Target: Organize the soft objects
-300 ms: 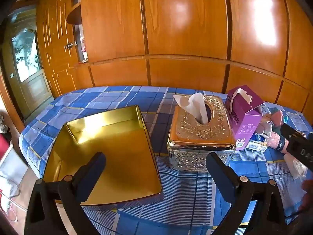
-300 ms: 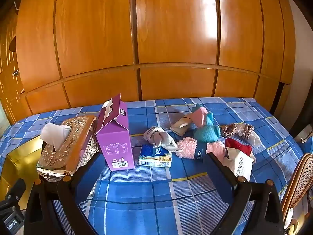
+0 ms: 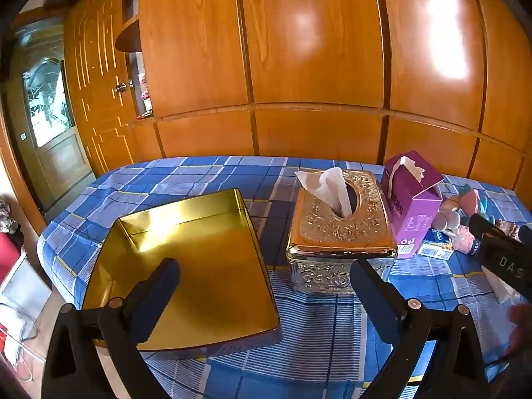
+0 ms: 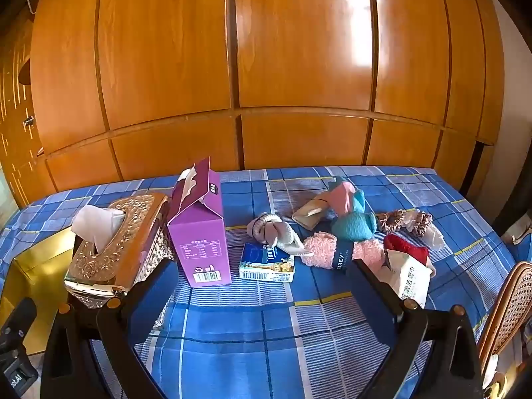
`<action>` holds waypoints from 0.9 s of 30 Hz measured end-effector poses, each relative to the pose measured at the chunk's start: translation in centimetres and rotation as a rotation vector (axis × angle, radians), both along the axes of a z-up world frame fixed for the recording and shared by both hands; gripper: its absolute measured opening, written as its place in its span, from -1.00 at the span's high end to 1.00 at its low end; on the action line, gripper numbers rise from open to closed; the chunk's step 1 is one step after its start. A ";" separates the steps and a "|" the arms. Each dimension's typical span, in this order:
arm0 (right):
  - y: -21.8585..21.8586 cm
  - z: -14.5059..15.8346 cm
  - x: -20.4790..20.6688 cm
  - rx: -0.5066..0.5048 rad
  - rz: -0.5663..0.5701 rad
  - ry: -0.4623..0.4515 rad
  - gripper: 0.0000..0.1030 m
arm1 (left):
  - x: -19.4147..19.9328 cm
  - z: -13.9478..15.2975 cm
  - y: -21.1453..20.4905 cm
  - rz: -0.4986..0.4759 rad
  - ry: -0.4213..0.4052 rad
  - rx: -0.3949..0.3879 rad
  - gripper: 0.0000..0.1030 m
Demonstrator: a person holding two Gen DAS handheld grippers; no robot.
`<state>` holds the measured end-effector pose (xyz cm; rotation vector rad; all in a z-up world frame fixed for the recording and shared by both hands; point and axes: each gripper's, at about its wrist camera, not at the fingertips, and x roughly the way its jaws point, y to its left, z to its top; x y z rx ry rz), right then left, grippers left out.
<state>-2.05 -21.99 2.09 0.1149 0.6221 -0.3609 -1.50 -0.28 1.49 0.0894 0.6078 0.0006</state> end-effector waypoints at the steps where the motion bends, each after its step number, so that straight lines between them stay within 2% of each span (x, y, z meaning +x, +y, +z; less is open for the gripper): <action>1: 0.1 0.1 0.0 0.000 0.001 -0.001 -0.99 | -0.1 0.1 0.0 0.002 -0.002 -0.002 -0.99; 27: 0.0 0.2 -0.4 0.000 -0.004 -0.006 -0.99 | -0.9 0.5 0.3 -0.010 -0.026 0.002 -0.99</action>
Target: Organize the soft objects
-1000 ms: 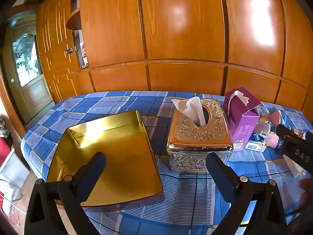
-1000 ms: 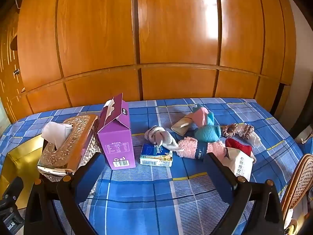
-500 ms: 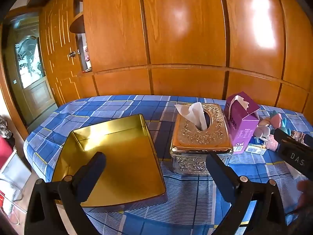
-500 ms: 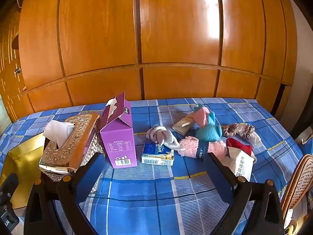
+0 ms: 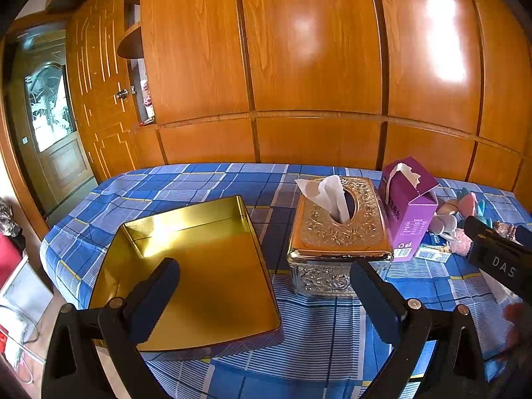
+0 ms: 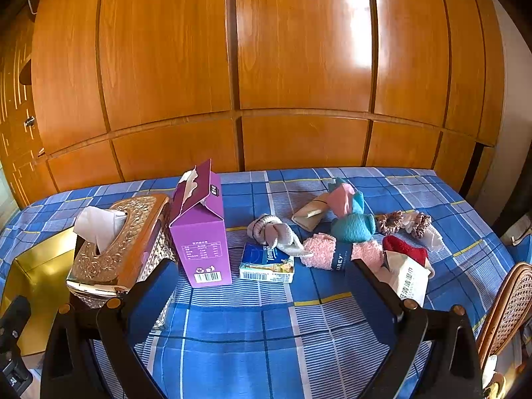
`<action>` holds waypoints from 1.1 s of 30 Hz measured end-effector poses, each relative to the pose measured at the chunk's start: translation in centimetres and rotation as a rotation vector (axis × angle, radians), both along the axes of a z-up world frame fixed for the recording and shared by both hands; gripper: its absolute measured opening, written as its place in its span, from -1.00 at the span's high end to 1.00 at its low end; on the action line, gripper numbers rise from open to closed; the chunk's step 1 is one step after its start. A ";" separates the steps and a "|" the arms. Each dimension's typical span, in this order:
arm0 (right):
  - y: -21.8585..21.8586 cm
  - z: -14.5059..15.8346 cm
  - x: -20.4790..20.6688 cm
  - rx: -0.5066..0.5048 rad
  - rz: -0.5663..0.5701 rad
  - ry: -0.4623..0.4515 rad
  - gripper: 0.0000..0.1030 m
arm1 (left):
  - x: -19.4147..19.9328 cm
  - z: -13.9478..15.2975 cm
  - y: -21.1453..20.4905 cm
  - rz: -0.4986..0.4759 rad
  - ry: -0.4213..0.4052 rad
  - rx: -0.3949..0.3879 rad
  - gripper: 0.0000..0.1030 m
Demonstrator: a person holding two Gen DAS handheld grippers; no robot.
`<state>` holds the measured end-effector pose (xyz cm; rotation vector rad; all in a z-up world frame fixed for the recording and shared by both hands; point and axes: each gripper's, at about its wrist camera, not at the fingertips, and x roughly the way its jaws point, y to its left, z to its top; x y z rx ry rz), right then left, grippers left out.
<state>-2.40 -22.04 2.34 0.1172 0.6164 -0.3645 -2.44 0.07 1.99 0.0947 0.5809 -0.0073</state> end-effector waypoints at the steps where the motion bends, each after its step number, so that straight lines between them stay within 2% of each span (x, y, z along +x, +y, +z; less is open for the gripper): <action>1: 0.0 0.0 0.0 -0.002 -0.001 0.001 -0.99 | 0.0 0.0 -0.1 -0.001 0.001 0.001 -0.99; 20: -4.3 0.8 -0.2 -0.015 -0.096 -0.021 -0.99 | -0.1 -0.2 -1.2 -0.040 0.004 0.026 -0.99; 33: -11.9 1.5 -0.7 -0.010 -0.240 -0.019 -0.99 | 0.0 -0.4 -3.0 -0.112 0.018 0.059 -0.99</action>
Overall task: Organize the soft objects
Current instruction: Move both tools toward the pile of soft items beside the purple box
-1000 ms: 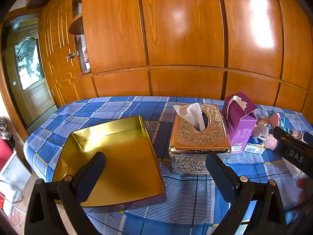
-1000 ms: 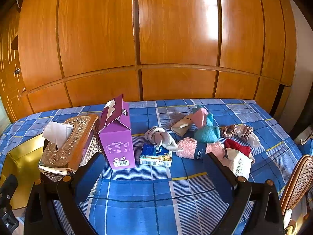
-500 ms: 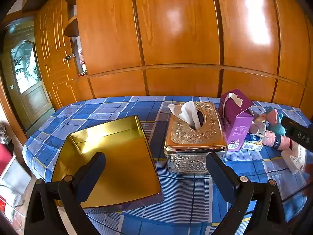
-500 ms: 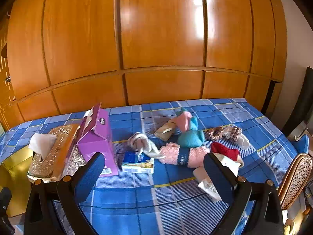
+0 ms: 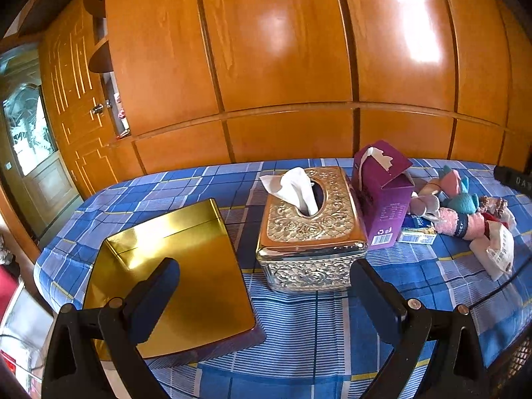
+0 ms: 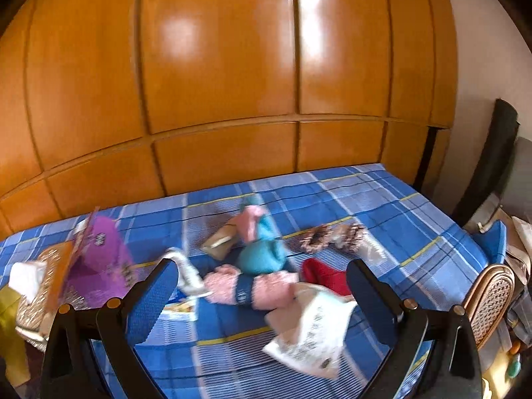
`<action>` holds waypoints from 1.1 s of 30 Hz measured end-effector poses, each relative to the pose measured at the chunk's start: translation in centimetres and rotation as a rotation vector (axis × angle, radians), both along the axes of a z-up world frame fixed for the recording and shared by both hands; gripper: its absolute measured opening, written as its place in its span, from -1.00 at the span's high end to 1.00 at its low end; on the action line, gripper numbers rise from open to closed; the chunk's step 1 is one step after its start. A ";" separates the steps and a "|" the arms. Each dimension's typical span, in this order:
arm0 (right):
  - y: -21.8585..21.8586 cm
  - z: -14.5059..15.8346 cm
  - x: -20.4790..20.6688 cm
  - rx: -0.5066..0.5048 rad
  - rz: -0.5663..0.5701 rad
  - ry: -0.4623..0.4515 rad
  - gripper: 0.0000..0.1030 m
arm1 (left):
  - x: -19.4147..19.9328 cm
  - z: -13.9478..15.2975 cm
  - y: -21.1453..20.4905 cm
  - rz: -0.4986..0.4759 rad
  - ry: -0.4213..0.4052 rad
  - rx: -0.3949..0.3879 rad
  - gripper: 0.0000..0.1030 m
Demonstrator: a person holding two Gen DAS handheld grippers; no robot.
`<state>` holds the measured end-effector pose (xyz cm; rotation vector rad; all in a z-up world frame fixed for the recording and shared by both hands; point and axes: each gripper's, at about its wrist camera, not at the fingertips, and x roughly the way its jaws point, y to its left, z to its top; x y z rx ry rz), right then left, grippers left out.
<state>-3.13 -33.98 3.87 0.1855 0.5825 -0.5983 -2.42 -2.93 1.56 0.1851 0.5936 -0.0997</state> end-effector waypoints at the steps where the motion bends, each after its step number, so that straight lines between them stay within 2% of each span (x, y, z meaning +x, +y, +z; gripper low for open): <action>1: -0.7 0.0 -0.1 0.001 -0.016 -0.001 -0.99 | 0.0 0.0 -0.1 -0.006 0.003 0.001 -0.99; 13: -8.6 -0.2 0.3 -0.002 -0.178 -0.023 -0.99 | 0.4 -0.2 -2.4 -0.095 0.036 0.017 -0.99; 16: -10.5 -1.0 0.5 0.006 -0.211 -0.036 -0.99 | 0.6 -0.2 -3.2 -0.156 0.056 -0.004 -0.99; 19: -12.1 -1.7 0.1 0.061 -0.237 -0.062 -0.99 | 1.0 0.0 -4.1 -0.219 0.076 -0.036 -0.99; 22: -13.2 -2.0 -0.5 0.120 -0.263 -0.089 -0.99 | 1.6 0.5 -5.8 -0.256 0.086 -0.010 -0.99; 26: -14.1 -2.5 -1.0 0.189 -0.276 -0.106 -0.99 | 2.4 1.2 -8.1 -0.344 0.129 -0.054 -0.99; 33: -15.4 -3.1 -2.0 0.288 -0.303 -0.133 -0.99 | 4.2 1.3 -14.9 -0.499 0.183 -0.044 -0.91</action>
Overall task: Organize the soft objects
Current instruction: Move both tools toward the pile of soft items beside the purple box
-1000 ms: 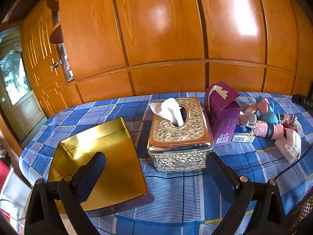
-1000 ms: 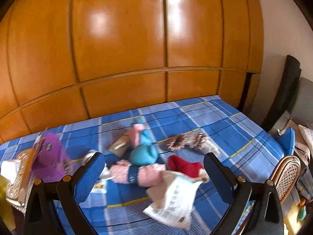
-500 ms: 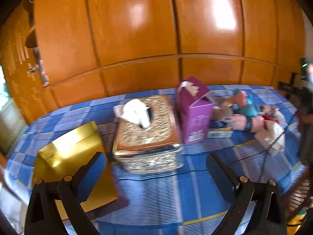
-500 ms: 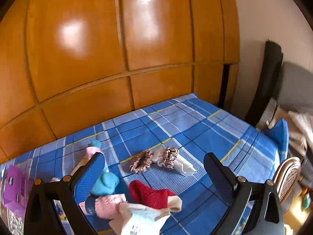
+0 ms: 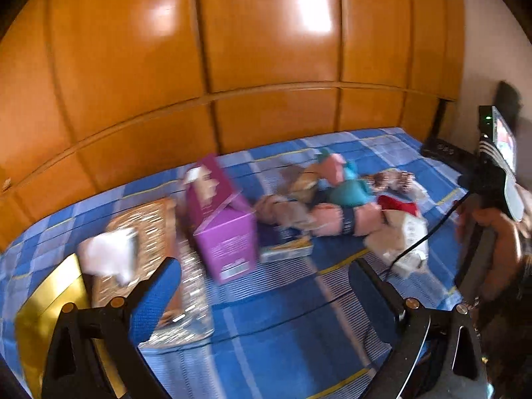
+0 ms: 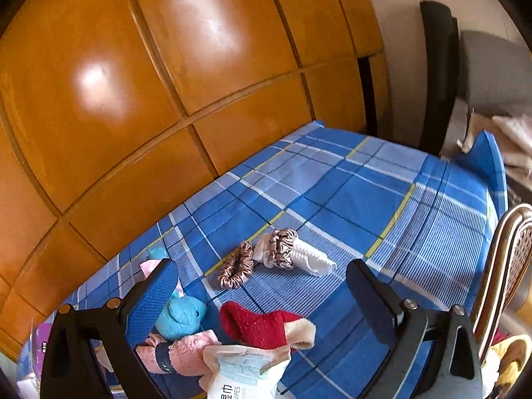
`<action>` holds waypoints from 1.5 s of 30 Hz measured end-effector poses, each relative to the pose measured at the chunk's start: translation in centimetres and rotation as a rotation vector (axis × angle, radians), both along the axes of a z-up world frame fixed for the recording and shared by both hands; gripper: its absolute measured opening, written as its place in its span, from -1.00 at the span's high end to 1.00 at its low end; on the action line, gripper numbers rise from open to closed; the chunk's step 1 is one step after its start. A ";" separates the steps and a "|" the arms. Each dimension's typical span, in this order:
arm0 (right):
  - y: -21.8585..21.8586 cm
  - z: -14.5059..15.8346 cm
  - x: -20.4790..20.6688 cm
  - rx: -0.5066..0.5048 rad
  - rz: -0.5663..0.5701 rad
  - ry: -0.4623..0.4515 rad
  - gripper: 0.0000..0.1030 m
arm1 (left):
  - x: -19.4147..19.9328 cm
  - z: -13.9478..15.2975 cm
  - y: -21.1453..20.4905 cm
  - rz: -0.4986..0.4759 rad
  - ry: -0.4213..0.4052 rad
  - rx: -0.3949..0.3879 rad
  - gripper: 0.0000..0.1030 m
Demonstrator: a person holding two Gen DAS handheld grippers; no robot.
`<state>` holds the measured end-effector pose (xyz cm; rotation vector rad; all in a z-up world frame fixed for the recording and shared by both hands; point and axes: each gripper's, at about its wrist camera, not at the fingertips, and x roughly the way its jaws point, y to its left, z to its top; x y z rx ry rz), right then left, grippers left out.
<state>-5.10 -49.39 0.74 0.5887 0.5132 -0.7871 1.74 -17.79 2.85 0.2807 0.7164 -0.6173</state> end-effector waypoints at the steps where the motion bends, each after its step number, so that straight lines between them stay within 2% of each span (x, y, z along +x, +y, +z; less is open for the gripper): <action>1: -0.1 -0.1 -0.1 0.013 0.000 -0.004 -0.99 | 0.4 -0.1 -0.8 -0.012 0.012 0.001 -0.87; 3: -0.3 -0.3 -0.1 0.030 0.005 -0.010 -0.99 | 1.4 -0.2 -2.8 -0.044 0.034 0.013 -0.57; 8: -0.1 -0.4 0.2 0.039 0.029 -0.011 -0.99 | 4.2 -0.3 -8.1 -0.106 0.087 0.043 -0.24; 11: 0.0 -0.6 0.5 0.048 0.051 -0.010 -1.00 | 7.3 -1.5 -11.1 -0.086 0.158 0.083 -0.17; 15: -0.2 -0.9 0.8 0.073 0.067 -0.007 -1.00 | 12.8 -4.5 -13.9 0.019 0.329 0.146 -0.08; 19: -0.5 -1.2 0.9 0.105 0.078 -0.008 -1.00 | 15.5 -6.1 -15.4 0.084 0.371 0.209 -0.05; 25: -0.8 -1.6 0.9 0.138 0.091 -0.012 -1.00 | 17.4 -8.3 -16.3 0.141 0.391 0.302 -0.05; 35: -0.8 -1.8 1.0 0.149 0.095 -0.004 -1.00 | 16.4 -10.7 -16.5 0.144 0.315 0.359 -0.02; 36: -0.8 -1.9 1.0 0.151 0.095 -0.002 -1.00 | 16.2 -10.7 -16.5 0.140 0.295 0.361 0.11; 38: -0.7 -1.9 1.0 0.147 0.092 0.001 -1.00 | 16.2 -10.6 -16.5 0.132 0.277 0.358 0.24; 39: -0.7 -1.9 1.0 0.144 0.093 0.004 -1.00 | 16.2 -10.5 -16.5 0.127 0.265 0.353 0.44; 41: -0.7 -1.9 1.1 0.142 0.095 0.010 -0.99 | 15.8 -10.6 -16.6 0.105 0.222 0.361 0.63; 45: -0.7 -2.0 1.1 0.144 0.095 0.011 -0.95 | 14.5 -10.5 -16.5 0.063 0.133 0.342 0.83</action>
